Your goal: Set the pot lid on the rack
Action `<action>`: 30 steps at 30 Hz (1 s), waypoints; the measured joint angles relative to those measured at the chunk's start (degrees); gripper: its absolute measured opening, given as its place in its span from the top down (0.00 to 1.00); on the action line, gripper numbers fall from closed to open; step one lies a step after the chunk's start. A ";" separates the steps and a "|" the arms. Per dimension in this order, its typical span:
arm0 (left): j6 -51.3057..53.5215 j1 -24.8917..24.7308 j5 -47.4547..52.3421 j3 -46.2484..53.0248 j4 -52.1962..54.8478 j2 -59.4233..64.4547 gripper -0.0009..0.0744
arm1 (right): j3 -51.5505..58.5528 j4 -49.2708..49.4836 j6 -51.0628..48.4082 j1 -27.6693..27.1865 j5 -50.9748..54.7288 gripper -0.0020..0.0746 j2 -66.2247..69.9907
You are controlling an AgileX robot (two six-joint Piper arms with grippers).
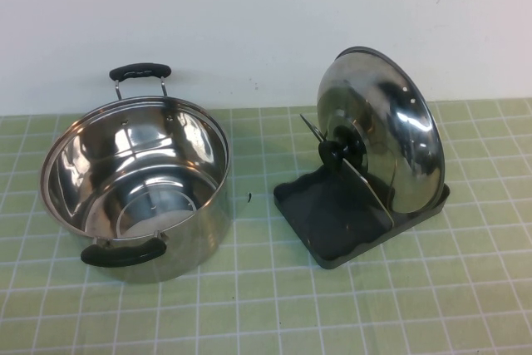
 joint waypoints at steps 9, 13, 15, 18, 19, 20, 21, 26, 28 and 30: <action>0.23 0.00 0.00 0.00 0.00 0.00 0.99 | 0.00 -0.35 1.77 0.63 0.00 0.97 0.00; 0.23 0.00 0.00 0.00 0.00 0.00 0.99 | 0.00 -0.35 3.81 4.11 0.00 0.97 0.00; 0.23 0.00 0.00 0.00 0.00 0.00 0.99 | 0.00 -0.35 4.10 4.91 0.25 0.97 0.00; 0.23 0.00 0.00 0.00 0.00 0.00 0.99 | -0.08 -0.35 4.26 5.13 0.50 0.97 0.00; 0.23 0.00 0.00 0.00 0.00 0.00 0.99 | -0.08 -0.35 4.26 5.13 0.59 0.97 0.00; 0.23 0.00 0.00 0.00 0.00 0.00 0.99 | -0.08 -0.35 4.26 5.01 0.59 0.97 0.00; 0.23 0.00 0.00 0.00 0.00 0.00 0.99 | -0.08 -0.35 4.26 4.90 0.59 0.97 0.00; 0.23 0.00 0.00 0.00 0.00 0.00 0.99 | -0.12 -0.35 3.21 4.81 0.85 0.97 0.00; 0.23 0.00 0.00 0.00 0.00 0.00 0.99 | -0.21 -0.35 3.06 4.81 0.85 0.97 0.00; 0.23 0.00 0.00 0.00 0.00 0.00 0.99 | -0.21 -0.35 3.06 4.81 0.85 0.97 0.00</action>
